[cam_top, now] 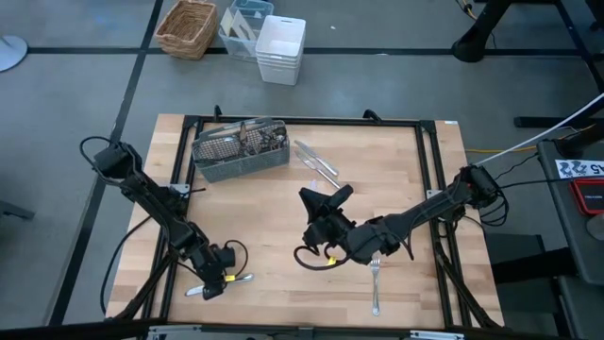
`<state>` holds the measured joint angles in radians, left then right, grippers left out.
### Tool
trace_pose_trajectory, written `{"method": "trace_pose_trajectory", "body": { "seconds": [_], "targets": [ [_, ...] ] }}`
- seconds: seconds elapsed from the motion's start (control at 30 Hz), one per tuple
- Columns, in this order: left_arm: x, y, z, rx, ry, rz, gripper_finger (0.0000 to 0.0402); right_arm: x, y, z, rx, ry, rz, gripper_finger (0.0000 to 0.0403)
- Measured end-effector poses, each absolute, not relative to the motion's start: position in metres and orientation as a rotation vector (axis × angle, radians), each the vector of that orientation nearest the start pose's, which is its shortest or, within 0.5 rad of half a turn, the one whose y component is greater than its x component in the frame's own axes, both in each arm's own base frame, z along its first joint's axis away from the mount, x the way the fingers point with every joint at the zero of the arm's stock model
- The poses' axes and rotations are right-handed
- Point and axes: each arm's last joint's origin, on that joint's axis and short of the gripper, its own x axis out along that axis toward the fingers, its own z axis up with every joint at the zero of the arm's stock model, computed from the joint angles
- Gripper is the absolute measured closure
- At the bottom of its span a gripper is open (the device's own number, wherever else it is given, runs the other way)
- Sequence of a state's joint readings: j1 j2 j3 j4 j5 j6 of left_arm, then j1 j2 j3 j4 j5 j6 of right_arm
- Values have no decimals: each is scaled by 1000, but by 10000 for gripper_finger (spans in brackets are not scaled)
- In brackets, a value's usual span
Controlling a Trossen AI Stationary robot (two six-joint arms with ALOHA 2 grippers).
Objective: Sort silverware
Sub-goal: Put the silver table knife into the silverware rack
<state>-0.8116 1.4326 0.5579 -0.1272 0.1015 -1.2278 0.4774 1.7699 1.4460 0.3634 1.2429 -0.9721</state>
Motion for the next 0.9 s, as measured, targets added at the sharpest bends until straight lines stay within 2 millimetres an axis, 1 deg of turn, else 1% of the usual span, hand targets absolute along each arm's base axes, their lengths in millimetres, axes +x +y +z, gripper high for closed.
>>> {"method": "trace_pose_trajectory", "body": {
  "seconds": [0.27, 0.5, 0.63, 0.73, 0.9],
  "targets": [
    [157, -175, 133, -628, 1300, -63, 276, 368, 160, 344, -893, 344, -710, 356],
    [156, -187, 152, -485, 1238, -4, 276, 369, 160, 344, -894, 345, -710, 356],
    [155, -191, 158, -450, 1204, 12, 276, 369, 160, 344, -894, 345, -710, 356],
    [154, -194, 155, -436, 1202, 10, 276, 369, 160, 344, -894, 345, -709, 356],
    [154, -206, 141, -396, 1255, 19, 276, 369, 160, 343, -901, 350, -707, 356]
  ]
}}
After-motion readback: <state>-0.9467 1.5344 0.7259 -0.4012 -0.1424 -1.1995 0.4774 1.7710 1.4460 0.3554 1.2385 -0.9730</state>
